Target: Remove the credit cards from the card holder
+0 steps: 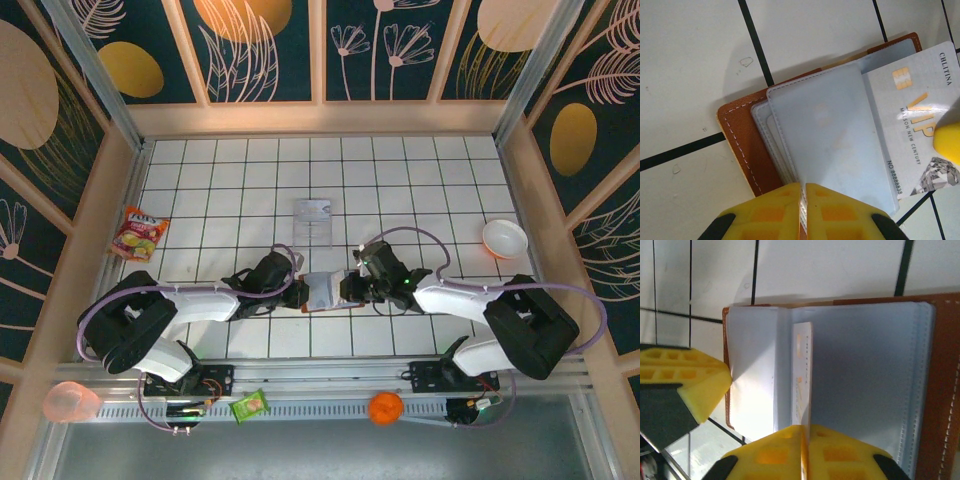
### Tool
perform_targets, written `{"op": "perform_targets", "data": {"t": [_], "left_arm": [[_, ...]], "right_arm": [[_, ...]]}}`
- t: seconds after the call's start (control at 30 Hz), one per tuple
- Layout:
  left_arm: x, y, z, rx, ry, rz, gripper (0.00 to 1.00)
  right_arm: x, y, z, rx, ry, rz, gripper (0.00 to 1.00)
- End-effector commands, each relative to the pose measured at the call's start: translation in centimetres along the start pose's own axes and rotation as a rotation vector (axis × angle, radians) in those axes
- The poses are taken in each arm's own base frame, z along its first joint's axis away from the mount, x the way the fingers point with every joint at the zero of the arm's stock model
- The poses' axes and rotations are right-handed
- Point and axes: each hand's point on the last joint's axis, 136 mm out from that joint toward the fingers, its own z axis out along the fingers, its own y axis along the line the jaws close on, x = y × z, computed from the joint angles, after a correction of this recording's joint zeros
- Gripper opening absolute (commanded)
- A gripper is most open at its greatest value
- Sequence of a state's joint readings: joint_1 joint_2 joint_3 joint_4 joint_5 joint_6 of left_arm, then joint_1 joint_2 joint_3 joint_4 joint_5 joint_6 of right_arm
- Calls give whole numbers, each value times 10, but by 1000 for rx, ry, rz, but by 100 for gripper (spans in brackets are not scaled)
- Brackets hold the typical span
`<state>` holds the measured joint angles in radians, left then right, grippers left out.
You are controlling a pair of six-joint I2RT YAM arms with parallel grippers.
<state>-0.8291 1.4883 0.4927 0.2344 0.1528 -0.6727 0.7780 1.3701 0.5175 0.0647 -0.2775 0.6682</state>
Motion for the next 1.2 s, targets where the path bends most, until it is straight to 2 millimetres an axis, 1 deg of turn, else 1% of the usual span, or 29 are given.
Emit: {"op": "perform_targets", "data": {"t": [0.0,0.07,0.17,0.27,0.33,0.37,0.43,0.53,0.57,0.63,0.7,0.73,0.77,0.9,1.0,1.1,1.17], "left_arm": [[22,24,1,-79,85,-8,10],[20,23,0,-72,79,-7,10],[16,20,-2,-58,70,-9,11],[10,16,-6,-42,59,-6,15],[5,12,-10,-32,48,-3,22],[3,10,-12,-28,43,-2,26],[0,7,-18,-19,33,-5,37],[-3,4,-26,-11,19,-14,53],[-3,3,-28,-8,17,-18,57],[-3,3,-33,-4,4,-28,70],[-3,5,-37,-11,-3,-40,80],[-2,6,-38,-13,-2,-45,93],[-2,6,-39,-14,-3,-49,98],[0,8,-43,-14,-2,-61,99],[2,9,-44,-21,2,-65,99],[3,13,-45,-45,15,-70,99],[4,15,-45,-59,27,-72,99]], "right_arm": [[-9,-8,-8,82,-28,-42,0],[-15,-7,-17,94,-58,-78,0],[-29,8,-36,81,-113,-191,0],[-47,39,-54,34,-160,-351,0],[-65,59,-66,30,-204,-470,0],[-73,63,-69,52,-221,-519,0],[-97,76,-76,94,-271,-621,0],[-120,94,-77,115,-290,-794,0],[-125,97,-76,123,-288,-838,0],[-141,102,-75,143,-291,-930,0],[-152,106,-69,151,-283,-994,0],[-158,108,-65,147,-270,-1022,0],[-163,112,-62,145,-259,-1050,0],[-182,115,-50,158,-185,-1162,0],[-199,117,-46,164,-132,-1215,0],[-211,116,-41,154,-95,-1261,0],[-215,113,-37,136,-72,-1281,0]]}}
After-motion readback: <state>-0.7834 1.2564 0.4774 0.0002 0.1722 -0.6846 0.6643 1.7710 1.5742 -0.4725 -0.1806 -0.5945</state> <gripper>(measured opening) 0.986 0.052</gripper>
